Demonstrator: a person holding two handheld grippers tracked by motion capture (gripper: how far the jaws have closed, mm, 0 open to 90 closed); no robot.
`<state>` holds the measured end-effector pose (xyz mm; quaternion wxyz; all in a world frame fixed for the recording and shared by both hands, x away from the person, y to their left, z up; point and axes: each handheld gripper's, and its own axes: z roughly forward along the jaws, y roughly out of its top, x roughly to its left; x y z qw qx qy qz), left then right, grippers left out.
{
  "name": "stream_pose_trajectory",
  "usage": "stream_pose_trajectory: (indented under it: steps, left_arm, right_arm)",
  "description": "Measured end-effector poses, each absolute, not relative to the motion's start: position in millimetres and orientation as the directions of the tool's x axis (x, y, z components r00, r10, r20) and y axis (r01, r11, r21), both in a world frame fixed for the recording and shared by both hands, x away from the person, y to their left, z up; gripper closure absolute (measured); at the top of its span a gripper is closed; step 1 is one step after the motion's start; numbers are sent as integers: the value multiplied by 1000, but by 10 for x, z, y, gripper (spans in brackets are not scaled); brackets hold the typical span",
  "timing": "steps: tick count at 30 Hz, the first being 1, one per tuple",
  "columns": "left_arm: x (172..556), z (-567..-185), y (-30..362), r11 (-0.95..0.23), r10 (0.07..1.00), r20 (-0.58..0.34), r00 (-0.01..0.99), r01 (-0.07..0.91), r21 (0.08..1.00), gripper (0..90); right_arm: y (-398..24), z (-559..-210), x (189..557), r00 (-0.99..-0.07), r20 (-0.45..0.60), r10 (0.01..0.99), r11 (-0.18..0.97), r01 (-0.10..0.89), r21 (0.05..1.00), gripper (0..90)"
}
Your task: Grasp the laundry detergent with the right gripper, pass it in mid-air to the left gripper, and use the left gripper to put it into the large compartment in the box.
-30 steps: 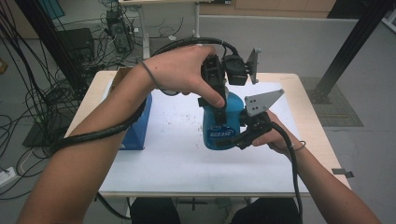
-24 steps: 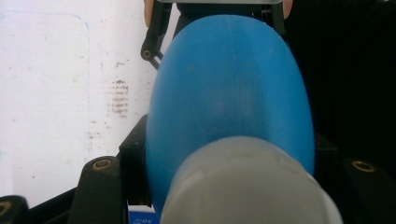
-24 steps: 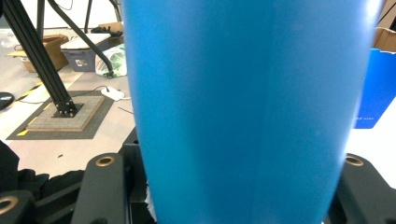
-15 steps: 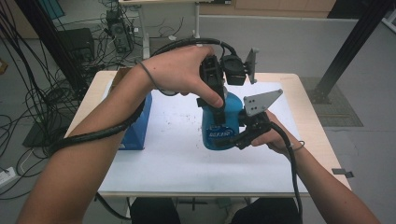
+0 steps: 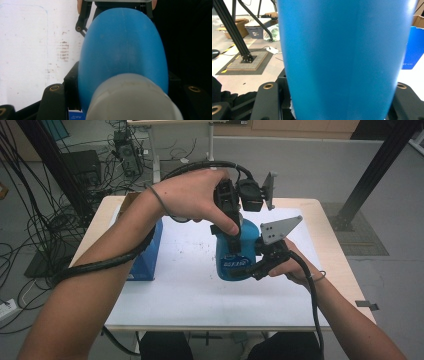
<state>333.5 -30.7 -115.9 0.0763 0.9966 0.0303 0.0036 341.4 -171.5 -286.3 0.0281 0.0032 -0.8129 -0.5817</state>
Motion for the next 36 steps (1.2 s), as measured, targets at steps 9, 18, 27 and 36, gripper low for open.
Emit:
stream_pose_trajectory:
  steps: [9, 18, 27, 36]
  left_arm:
    - [3329, -1159, -309, -986, 62, 5, 998, 61, 154, 380]
    - [3336, -1167, -331, -988, 68, 4, 998, 66, 140, 380]
    - [3340, -1169, -352, -988, 68, 1, 998, 67, 137, 381]
    - [3325, -1166, -393, -990, 56, 4, 998, 55, 128, 382]
  right_arm:
    - [-1710, -2865, 3410, -998, 44, -40, 322, 29, 946, 407]
    - [-1711, -2886, 3415, -998, 48, -40, 313, 33, 949, 406]
    - [-1714, -2904, 3412, -998, 54, -40, 303, 40, 952, 405]
    - [-1716, -2928, 3389, -997, 65, -36, 288, 52, 956, 400]
